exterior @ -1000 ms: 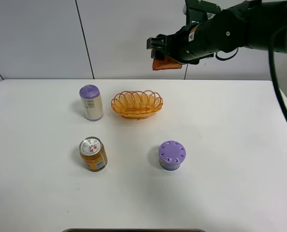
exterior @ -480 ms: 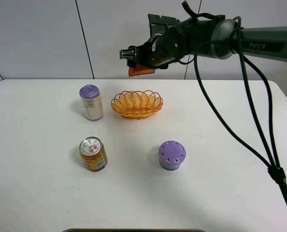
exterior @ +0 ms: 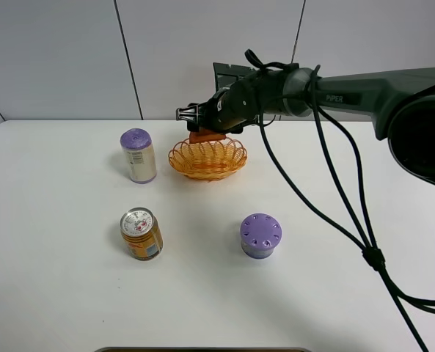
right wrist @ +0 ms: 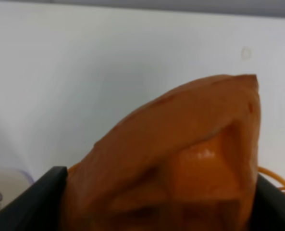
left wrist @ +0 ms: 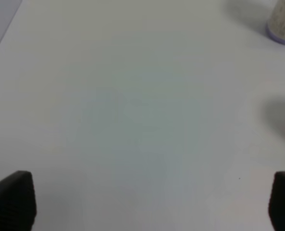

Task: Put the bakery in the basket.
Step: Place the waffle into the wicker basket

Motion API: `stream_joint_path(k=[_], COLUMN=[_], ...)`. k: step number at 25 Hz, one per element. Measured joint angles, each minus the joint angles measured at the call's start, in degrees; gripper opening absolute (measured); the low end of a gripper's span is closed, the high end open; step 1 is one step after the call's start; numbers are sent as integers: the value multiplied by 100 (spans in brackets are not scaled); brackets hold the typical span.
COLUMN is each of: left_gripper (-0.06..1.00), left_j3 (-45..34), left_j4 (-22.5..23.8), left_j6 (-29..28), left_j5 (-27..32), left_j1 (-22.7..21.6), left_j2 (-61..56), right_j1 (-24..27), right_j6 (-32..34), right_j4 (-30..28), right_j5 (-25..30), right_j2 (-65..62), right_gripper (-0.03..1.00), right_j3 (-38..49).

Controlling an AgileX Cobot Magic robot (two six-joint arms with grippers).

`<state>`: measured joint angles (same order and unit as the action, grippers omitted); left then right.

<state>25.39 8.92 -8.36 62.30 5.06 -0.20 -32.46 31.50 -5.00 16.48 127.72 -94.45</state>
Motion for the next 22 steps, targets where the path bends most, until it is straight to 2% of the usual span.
stream_joint_path(k=[22], left_gripper=[99], left_j3=[0], left_j4=[0], left_j6=[0], left_j5=[0], left_j1=[0], left_j2=[0], right_j1=[-22], right_j6=[6], right_j4=[124], right_j5=[-155], right_j2=[557], right_gripper=[66], right_j3=[-14])
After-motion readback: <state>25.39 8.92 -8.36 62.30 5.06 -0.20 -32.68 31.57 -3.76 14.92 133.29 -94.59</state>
